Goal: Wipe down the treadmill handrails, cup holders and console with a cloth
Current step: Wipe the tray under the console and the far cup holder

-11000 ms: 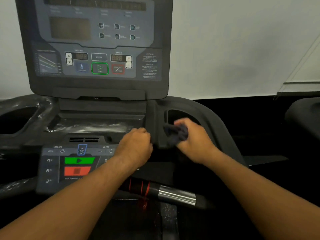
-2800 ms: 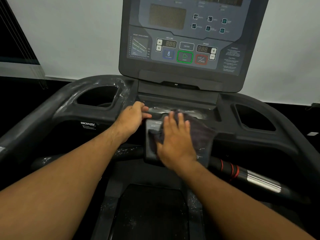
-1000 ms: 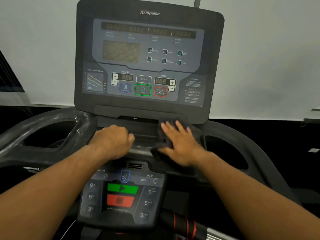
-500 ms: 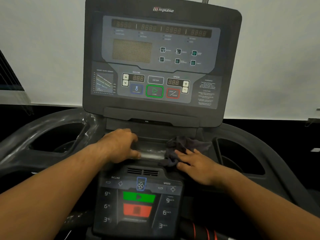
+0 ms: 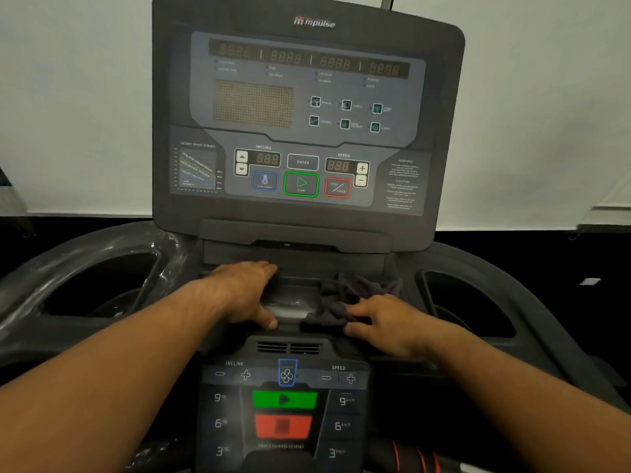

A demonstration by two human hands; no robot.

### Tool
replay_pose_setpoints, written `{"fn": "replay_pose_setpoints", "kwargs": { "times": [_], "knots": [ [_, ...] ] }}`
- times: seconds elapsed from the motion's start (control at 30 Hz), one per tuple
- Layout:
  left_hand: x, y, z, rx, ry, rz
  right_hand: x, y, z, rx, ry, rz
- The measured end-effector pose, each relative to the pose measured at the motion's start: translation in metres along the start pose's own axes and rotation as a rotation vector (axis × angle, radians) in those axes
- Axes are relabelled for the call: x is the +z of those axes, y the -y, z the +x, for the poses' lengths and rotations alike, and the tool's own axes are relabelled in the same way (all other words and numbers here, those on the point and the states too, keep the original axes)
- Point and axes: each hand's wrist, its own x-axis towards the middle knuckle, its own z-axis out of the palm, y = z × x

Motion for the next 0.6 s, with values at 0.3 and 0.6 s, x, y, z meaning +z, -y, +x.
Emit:
{"fn": "replay_pose_setpoints", "kwargs": {
  "times": [0.3,0.6],
  "knots": [
    [-0.006,-0.002,0.013,-0.036,0.113,0.009,0.025,0.013,0.028,0.01,0.097,-0.13],
    [-0.011,-0.008,0.016,-0.05,0.145,0.014,0.016,0.006,0.031,-0.044,0.018,-0.095]
  ]
}}
